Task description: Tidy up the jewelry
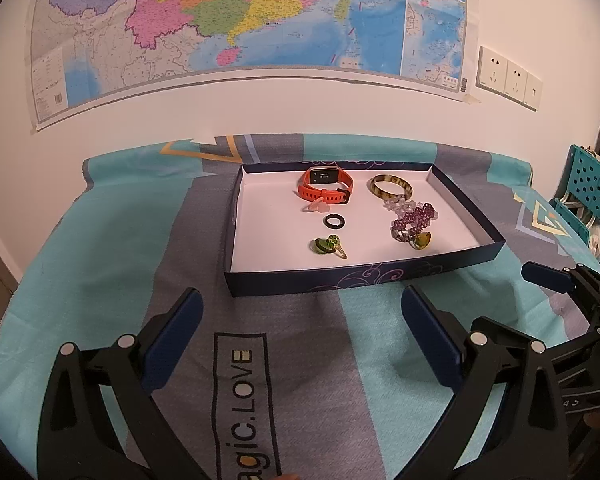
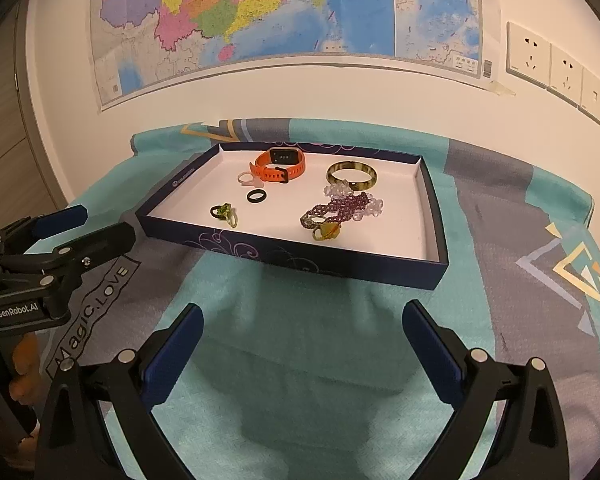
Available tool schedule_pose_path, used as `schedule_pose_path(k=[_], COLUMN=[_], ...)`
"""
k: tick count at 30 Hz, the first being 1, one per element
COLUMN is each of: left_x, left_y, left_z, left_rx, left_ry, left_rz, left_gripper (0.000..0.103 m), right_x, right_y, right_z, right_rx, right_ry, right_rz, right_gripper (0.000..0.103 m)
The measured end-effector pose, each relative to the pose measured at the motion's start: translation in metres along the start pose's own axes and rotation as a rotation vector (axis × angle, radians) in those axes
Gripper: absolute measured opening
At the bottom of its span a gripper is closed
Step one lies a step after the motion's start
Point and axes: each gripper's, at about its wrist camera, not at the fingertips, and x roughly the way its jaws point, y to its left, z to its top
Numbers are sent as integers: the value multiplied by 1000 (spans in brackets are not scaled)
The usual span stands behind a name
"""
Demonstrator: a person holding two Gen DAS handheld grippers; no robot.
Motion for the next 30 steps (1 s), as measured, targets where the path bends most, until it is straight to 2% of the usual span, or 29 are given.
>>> schedule_pose_path(k=[30], left_x=[1], left_y=[0], left_z=[-2], left_rx=[2], left_ry=[8], left_rz=[-4], left_gripper=[97], right_x=[1], right_y=[-2], right_z=[0], right_rx=[1], right_ry=[2], right_rz=[-2], right_gripper=[96])
